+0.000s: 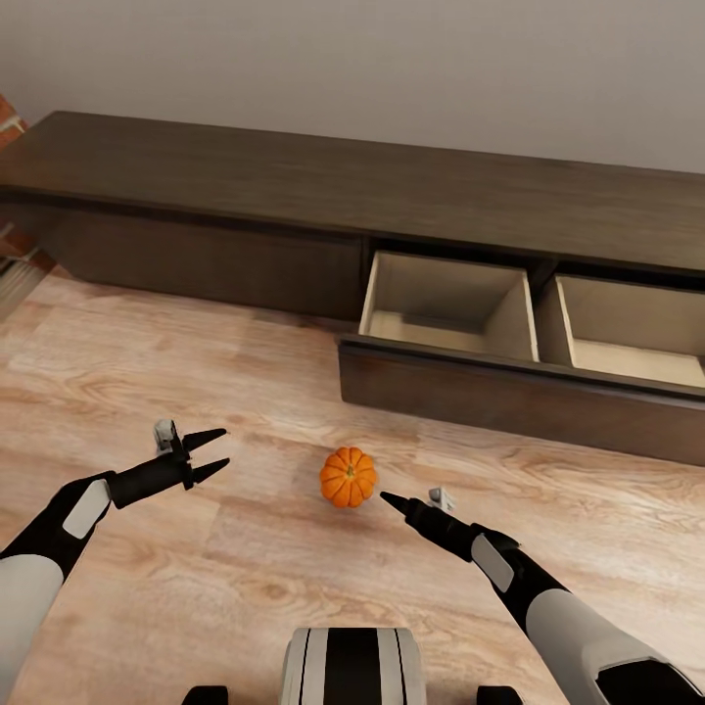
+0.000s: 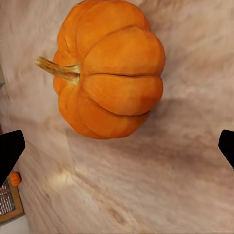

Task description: Place each of the two pumpkins and all three candles from the living room inside a cabinet in the living room (use any cabinet), then make sure every cabinet is closed, and position the cauldron so it is next to a table in the living room.

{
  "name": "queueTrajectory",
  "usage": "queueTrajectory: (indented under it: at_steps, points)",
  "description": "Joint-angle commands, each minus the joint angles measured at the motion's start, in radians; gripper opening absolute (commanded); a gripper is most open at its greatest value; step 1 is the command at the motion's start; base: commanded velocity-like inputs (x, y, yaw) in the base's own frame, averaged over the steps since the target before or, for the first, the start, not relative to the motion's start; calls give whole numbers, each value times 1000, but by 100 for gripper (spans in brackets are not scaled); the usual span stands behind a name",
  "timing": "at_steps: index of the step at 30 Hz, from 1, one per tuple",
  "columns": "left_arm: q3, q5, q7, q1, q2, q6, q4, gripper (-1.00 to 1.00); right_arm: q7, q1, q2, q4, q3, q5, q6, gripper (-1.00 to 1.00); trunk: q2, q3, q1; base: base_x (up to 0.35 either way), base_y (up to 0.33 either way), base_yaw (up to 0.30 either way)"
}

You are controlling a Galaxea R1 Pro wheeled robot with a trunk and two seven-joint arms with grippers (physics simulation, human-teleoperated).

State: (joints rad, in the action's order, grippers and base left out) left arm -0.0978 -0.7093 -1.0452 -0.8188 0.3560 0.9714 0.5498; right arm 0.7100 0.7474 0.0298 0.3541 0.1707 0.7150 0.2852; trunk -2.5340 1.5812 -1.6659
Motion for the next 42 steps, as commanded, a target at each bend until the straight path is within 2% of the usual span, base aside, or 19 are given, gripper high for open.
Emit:
queueTrajectory:
  at_steps: [1, 10, 21, 36, 42]
  points:
    - [-2, 1, -3, 0, 0, 4, -1, 100, 0, 0, 1, 1, 4, 10, 8, 100, 0, 1, 0, 82, 145, 0]
    - [-2, 4, -3, 0, 0, 4, -1, 100, 3, 0, 1, 2, 4, 11, 8, 100, 0, 1, 0, 56, 29, 0]
    - [0, 4, -3, 0, 0, 4, -1, 100, 0, 0, 0, 0, 4, 10, 9, 100, 0, 1, 0, 274, 0, 0]
    - [-1, 5, -3, 0, -1, 4, -2, 100, -11, 0, -6, -12, 4, 14, 11, 100, 0, 1, 0, 15, 0, 0]
    - [0, 5, -2, 0, 0, 4, -2, 100, -9, 0, -5, -13, 4, 14, 8, 100, -2, 24, -3, 0, 0, 0]
